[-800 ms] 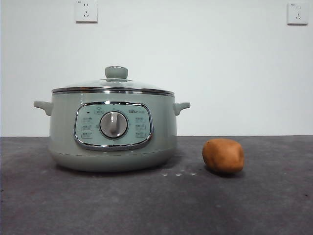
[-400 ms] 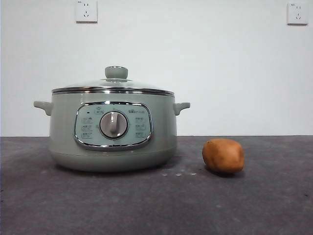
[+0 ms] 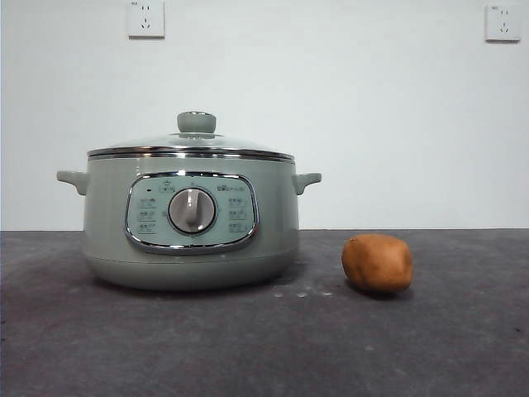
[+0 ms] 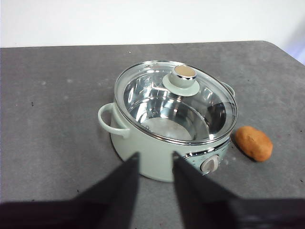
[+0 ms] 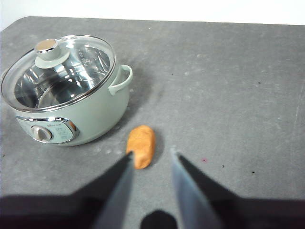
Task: Pick up the potato,open the lid,put the potato in the pot,close the lid
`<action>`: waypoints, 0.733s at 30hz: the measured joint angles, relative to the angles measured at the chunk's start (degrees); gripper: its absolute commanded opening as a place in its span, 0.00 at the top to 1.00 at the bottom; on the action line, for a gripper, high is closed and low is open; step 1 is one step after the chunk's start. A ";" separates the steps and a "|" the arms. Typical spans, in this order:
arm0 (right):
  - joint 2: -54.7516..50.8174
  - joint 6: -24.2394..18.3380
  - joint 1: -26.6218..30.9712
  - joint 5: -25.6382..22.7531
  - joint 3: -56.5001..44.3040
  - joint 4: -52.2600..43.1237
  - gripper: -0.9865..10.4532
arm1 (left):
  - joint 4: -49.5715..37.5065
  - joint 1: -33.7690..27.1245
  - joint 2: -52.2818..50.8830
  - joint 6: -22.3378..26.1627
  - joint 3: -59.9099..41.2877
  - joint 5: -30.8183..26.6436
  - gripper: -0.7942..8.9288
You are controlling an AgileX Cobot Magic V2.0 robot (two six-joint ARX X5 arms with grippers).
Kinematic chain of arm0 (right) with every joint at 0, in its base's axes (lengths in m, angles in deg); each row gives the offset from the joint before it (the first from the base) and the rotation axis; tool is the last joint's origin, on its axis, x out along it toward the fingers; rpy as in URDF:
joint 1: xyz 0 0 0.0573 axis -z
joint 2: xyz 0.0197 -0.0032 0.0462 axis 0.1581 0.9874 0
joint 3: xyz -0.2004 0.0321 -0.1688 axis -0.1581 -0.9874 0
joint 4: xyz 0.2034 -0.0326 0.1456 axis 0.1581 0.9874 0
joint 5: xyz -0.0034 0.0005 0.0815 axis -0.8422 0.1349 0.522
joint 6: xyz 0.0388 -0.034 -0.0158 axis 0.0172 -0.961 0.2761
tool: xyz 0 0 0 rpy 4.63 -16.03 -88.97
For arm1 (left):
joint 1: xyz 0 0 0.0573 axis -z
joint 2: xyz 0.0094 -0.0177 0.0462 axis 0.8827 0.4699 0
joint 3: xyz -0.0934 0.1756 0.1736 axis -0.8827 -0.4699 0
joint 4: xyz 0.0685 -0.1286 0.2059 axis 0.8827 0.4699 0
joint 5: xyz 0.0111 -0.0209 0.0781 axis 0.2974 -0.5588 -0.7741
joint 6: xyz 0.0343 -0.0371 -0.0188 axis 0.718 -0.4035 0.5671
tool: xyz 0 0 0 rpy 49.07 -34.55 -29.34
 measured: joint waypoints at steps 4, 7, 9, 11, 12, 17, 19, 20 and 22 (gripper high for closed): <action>0.09 0.02 0.00 0.00 0.00 0.02 0.36 | 0.00 0.00 0.04 0.00 0.00 0.00 0.24; 0.26 0.02 0.00 0.02 0.00 0.07 0.36 | 0.00 0.02 0.07 0.00 0.00 0.00 0.24; 0.66 0.02 0.00 0.59 0.00 0.07 0.36 | 0.00 0.02 0.09 0.00 0.00 0.00 0.24; 1.40 0.02 0.00 1.40 0.00 0.04 0.36 | 0.00 0.02 0.09 0.00 0.00 0.00 0.24; 1.77 0.09 0.00 1.79 0.00 0.07 0.36 | 0.00 0.02 0.09 0.00 0.00 0.00 0.24; 5.05 0.50 0.00 3.96 0.00 -1.14 0.36 | 0.00 0.07 0.22 0.22 0.00 0.00 0.24; 6.93 0.79 0.00 5.09 0.00 -2.75 0.36 | 0.00 0.07 0.33 0.22 0.00 0.00 0.24; 8.17 0.94 0.00 5.68 0.00 -3.85 0.36 | 0.00 0.07 0.39 0.22 0.00 0.00 0.24; 10.80 1.36 -0.02 6.71 0.13 -5.29 0.36 | -0.02 0.07 0.48 0.22 0.00 0.00 0.24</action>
